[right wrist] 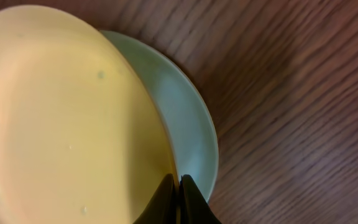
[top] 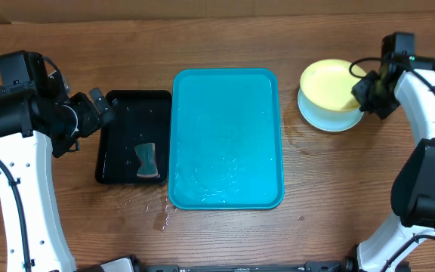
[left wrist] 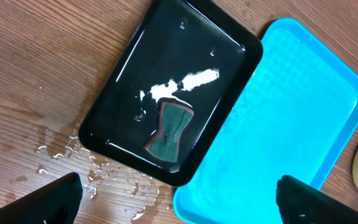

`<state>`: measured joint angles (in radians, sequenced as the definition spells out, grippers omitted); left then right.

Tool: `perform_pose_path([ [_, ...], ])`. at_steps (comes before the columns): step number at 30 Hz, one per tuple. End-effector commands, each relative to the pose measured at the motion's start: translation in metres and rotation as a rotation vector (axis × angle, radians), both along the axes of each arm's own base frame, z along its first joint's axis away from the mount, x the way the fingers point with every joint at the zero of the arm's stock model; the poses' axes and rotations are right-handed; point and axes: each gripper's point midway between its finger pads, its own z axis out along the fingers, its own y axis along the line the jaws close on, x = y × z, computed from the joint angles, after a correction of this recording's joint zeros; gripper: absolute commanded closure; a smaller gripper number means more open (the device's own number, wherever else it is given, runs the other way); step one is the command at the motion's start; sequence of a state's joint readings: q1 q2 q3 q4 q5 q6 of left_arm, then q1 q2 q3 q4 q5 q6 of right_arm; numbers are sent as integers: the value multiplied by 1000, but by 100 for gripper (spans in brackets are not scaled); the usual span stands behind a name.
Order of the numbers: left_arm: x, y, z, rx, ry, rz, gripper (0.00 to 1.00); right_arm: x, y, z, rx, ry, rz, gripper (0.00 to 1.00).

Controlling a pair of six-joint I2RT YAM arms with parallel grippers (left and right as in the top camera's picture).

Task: Clean dirty plates on tray and stack at the side
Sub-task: 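Carry the yellow plate right and lower it onto the light-blue plate, then open the right gripper and release the yellow plate on the stack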

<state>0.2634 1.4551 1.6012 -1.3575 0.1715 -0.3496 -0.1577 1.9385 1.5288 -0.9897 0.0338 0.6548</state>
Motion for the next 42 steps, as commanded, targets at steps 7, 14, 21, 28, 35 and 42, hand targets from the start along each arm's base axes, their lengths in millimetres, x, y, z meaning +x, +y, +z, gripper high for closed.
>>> perform_pose_path([
  [7, 0, 0, -2, -2, 8, 14, 0, -19, -4, -23, -41, 58, -8, 78],
  [14, 0, 0, -2, -2, 8, 14, 0, -27, -4, -36, -50, 78, -9, 56],
  [21, 0, 0, -2, -2, 8, 14, 0, -36, -2, -53, -46, 93, -8, 55],
  [28, 0, 0, -2, -2, 8, 14, 0, -54, 14, -69, 41, 142, 9, 54],
  [35, 0, 0, -2, -2, 8, 14, 0, -69, 34, -71, 86, 203, 62, 55],
  [42, 0, 0, -2, -2, 8, 14, 0, -72, 59, -71, 77, 223, 194, 49],
])
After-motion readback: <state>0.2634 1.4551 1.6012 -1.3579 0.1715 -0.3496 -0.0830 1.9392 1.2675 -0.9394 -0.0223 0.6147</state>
